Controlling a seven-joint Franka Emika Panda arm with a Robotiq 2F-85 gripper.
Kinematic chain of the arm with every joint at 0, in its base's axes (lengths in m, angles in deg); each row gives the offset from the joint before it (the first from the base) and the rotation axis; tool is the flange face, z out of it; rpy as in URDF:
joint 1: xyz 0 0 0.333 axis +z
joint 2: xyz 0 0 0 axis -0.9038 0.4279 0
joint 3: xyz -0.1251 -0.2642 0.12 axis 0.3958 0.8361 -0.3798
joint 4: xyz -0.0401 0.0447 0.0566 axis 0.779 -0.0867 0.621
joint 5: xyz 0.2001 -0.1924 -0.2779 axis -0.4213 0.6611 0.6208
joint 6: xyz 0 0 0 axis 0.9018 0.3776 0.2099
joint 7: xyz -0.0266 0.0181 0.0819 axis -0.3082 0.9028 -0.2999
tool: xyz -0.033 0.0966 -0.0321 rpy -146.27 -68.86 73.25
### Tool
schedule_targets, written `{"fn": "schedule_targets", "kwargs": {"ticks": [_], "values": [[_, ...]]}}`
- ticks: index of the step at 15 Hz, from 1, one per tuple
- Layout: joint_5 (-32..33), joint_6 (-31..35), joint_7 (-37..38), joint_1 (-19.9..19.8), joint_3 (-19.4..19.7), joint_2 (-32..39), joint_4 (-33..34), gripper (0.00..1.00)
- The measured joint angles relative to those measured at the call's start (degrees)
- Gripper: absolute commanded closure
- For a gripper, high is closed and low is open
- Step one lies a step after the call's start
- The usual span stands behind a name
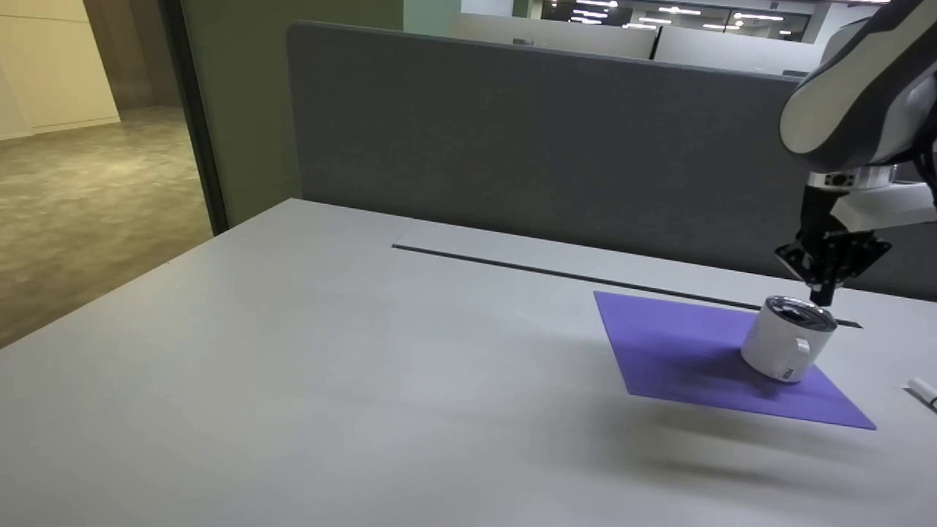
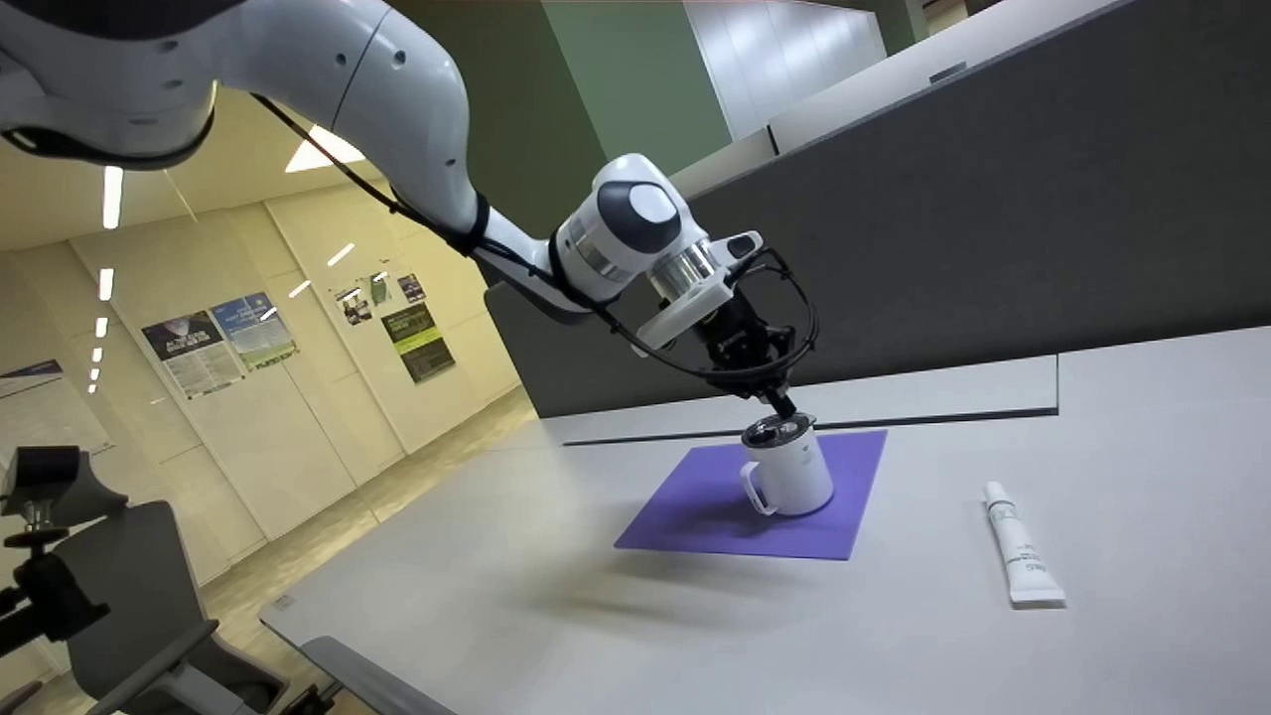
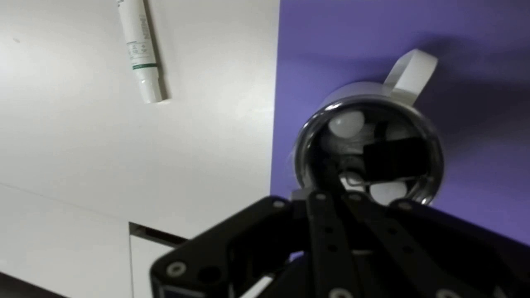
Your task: Close the slider on the top of the lid of the cup
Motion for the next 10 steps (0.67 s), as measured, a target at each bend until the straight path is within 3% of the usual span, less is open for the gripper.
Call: {"fn": "schedule_targets", "kwargs": {"ticks": [1, 3, 8, 10], "values": [[0.1, 0.1, 0.0, -0.1, 0.2, -0.7, 0.2, 0.74], [-2.4, -1.1, -3.5, -1.7, -1.2, -2.7, 0.5, 0.60], [-20.6, -5.5, -22.1, -12.9, -11.0, -6.4, 1.3, 0.27], [-25.6, -8.7, -26.8, -16.1, -12.9, -6.4, 2.6, 0.14]]}}
